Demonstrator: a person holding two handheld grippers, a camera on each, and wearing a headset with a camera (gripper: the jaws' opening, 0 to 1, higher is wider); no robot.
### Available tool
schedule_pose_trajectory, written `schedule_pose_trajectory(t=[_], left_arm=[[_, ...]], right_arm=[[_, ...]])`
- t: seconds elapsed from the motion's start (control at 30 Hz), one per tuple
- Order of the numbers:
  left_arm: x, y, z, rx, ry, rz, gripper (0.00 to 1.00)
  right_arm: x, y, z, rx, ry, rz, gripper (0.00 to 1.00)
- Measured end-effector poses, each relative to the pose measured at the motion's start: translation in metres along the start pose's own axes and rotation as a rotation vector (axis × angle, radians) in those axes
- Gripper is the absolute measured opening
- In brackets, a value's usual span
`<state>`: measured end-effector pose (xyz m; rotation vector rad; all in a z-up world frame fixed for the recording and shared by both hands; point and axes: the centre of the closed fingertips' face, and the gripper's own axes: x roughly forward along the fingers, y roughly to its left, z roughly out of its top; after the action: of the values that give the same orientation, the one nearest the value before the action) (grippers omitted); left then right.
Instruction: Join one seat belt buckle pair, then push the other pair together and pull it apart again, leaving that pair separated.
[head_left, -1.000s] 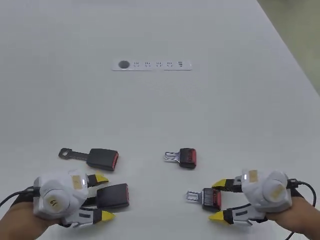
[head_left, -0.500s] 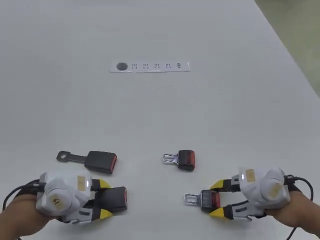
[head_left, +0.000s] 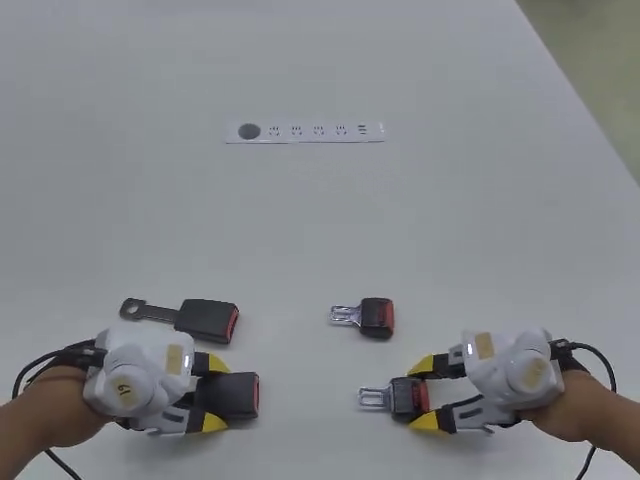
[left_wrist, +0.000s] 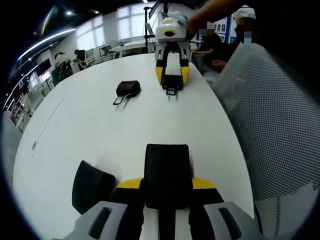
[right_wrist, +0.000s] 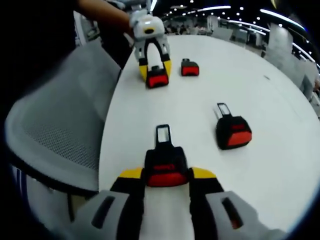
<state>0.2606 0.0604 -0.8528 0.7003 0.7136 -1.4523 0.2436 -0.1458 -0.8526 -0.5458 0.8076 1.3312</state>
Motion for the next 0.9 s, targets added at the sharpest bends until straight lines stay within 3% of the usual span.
schedule_pose_trajectory(t=[0.57, 0.9], left_arm=[[0.001, 0.001, -0.002, -0.013, 0.019, -0.010, 0.35], [0.003, 0.003, -0.001, -0.011, 0.029, -0.011, 0.35]], right_arm=[[0.031, -0.001, 0.041, 0.013, -0.097, 0.005, 0.34], [0.055, -0.002, 0.066, 0.036, -0.124, -0.001, 0.34]])
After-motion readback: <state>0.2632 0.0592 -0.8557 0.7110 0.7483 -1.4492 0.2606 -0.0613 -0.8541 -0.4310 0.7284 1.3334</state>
